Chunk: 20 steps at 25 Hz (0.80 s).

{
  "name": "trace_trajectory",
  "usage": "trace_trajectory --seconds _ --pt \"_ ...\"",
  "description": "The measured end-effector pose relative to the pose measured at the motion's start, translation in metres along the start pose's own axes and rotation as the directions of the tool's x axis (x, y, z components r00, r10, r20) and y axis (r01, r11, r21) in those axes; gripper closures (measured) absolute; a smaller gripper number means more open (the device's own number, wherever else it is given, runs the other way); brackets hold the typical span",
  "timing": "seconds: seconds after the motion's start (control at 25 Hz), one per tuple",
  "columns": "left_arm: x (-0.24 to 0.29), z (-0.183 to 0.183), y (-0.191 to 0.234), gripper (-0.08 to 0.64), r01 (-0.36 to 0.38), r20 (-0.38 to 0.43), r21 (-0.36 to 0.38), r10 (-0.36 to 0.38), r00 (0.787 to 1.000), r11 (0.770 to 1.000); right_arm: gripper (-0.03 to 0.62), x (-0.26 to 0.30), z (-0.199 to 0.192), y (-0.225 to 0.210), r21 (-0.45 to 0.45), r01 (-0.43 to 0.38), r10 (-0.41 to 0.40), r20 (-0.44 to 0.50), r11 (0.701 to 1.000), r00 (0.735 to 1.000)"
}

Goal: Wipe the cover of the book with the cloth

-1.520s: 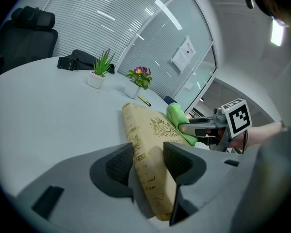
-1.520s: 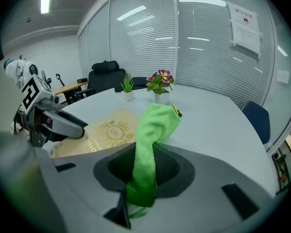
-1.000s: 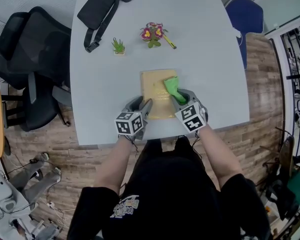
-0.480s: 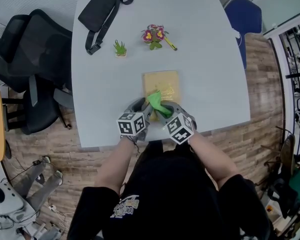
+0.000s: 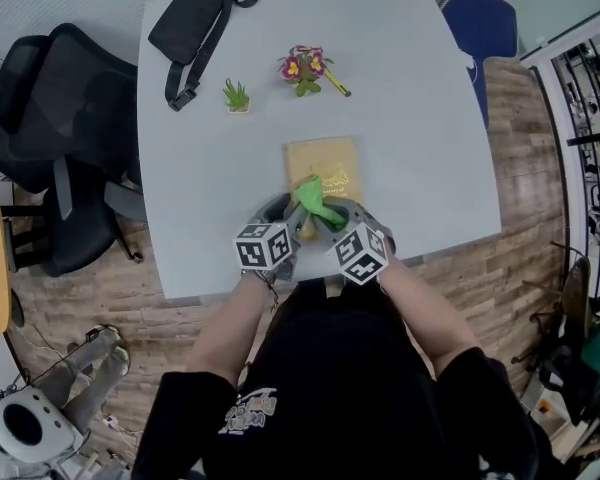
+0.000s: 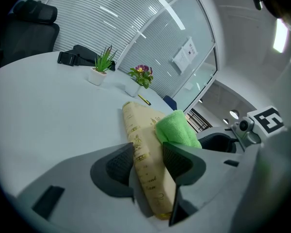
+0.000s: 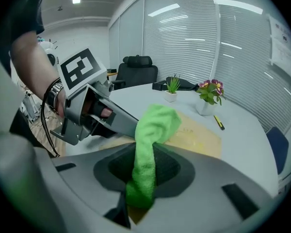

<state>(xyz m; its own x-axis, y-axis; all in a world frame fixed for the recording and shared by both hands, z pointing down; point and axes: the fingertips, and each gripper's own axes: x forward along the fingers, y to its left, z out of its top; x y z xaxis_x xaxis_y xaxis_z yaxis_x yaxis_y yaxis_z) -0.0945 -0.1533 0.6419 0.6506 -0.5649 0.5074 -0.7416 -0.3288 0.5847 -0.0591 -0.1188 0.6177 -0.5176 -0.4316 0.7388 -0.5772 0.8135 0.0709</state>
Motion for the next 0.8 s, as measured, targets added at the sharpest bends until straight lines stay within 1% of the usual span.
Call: trace_trajectory --seconds 0.28,0.6,0.8 --pt "-0.001 0.000 0.000 0.367 -0.008 0.005 0.011 0.007 1.000 1.000 0.495 -0.003 -0.005 -0.026 0.014 0.037 -0.037 0.004 0.999 0.999" --pt "-0.001 0.001 0.000 0.367 -0.005 0.002 0.006 0.005 1.000 1.000 0.495 -0.014 -0.020 -0.074 0.120 0.116 -0.118 0.013 0.986 0.993" --pt "-0.002 0.000 0.001 0.367 -0.009 0.004 0.005 0.009 1.000 1.000 0.495 -0.022 -0.028 -0.091 0.167 0.149 -0.154 0.014 0.975 0.988"
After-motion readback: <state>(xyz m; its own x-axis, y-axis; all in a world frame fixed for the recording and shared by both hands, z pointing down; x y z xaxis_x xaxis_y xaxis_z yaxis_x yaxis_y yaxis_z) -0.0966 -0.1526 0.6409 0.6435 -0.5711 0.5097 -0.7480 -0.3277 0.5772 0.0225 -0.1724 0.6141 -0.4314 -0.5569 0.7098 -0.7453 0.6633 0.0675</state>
